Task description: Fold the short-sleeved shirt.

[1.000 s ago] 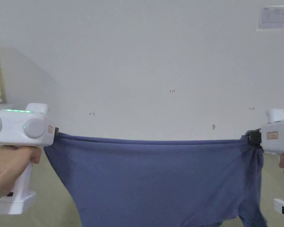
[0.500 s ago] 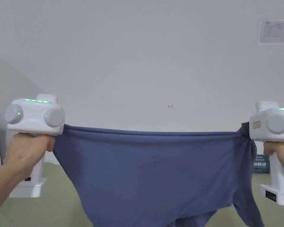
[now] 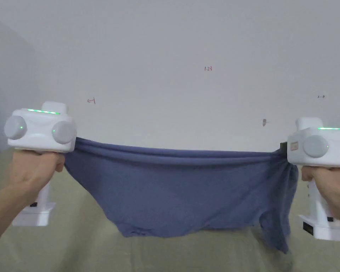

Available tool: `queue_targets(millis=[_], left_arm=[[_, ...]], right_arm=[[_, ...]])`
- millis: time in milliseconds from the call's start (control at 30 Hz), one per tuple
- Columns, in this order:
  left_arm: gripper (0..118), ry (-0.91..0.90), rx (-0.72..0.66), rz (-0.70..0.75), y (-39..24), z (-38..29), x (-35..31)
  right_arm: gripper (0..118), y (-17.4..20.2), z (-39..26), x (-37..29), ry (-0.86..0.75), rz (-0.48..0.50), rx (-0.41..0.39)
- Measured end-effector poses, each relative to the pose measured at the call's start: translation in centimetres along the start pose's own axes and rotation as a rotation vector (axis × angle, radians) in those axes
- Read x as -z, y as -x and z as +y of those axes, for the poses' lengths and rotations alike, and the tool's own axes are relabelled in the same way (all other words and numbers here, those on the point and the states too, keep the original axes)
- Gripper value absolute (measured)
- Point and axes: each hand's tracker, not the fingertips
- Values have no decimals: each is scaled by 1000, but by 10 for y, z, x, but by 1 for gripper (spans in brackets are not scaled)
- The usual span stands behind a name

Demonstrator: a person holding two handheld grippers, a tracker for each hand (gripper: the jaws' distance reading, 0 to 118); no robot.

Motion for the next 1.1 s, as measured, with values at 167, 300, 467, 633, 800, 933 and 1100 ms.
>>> queue_targets(millis=[167, 300, 467, 633, 800, 933, 1100], left_arm=[[2, 73, 3, -38, -8, -75, 19], [2, 131, 71, -65, -9, -120, 9], [2, 113, 49, -87, 9, -142, -44], [2, 109, 62, -140, 35, -171, -107], [2, 128, 82, -185, 65, -229, -163], [2, 198, 52, -239, 87, -285, -194], [2, 279, 47, -250, 101, -341, -203]], right_arm=[[6, -4, -75, 27, 106, 7, 14], [6, -10, -115, 19, 134, 19, -23], [6, -11, -130, -26, 108, 42, -56], [6, -25, -160, -90, 98, 82, -50], [6, -45, -220, -162, 143, 117, -8], [6, -59, -288, -204, 206, 144, -16], [6, -61, -351, -225, 292, 152, -34]])
